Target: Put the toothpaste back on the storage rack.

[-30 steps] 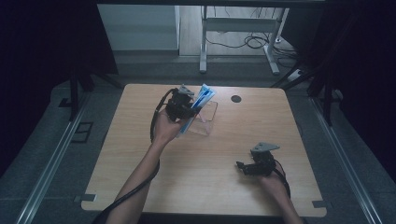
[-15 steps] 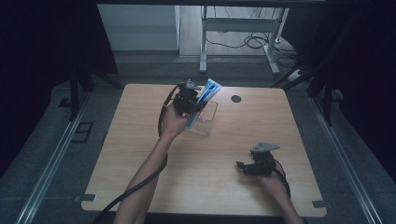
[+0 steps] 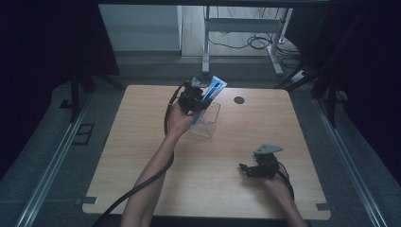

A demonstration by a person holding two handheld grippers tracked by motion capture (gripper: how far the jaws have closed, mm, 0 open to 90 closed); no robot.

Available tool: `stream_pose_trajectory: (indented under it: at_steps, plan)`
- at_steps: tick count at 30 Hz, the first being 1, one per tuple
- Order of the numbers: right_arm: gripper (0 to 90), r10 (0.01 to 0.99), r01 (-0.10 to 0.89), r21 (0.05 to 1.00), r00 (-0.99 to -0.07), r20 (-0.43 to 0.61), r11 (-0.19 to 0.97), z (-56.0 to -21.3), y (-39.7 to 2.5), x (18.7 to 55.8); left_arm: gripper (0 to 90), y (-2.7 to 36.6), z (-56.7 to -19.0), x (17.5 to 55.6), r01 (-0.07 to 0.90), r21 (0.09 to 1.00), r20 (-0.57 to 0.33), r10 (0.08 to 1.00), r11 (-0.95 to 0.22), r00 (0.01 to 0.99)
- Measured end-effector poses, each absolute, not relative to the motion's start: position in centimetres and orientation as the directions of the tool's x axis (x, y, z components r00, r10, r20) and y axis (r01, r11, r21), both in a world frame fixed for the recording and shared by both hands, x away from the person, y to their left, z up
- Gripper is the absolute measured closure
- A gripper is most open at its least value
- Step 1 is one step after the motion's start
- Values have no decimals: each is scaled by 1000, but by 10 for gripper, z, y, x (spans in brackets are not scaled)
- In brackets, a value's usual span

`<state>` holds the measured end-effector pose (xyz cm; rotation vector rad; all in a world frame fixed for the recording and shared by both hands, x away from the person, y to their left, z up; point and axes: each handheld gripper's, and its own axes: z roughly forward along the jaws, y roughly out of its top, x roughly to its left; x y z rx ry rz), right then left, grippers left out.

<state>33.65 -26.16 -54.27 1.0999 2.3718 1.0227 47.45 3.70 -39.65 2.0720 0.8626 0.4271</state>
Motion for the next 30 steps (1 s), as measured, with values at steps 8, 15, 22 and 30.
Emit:
stream_pose_trajectory:
  at_steps: [8, 15, 22, 30]
  plan:
    - [162, 763, 524, 727, -646, 1, 443, -543, -262, 336, 728, 35, -397, 484, 421, 806, 0, 711, -416, 703]
    - [162, 764, 524, 728, -646, 1, 442, -543, -262, 336, 728, 33, -399, 490, 413, 816, 8, 722, -404, 692]
    - [162, 763, 525, 727, -646, 1, 442, -543, -262, 336, 727, 29, -402, 495, 401, 823, 25, 731, -401, 682]
    - [162, 763, 524, 727, -646, 1, 443, -543, -262, 336, 726, 25, -406, 499, 389, 828, 42, 737, -404, 675]
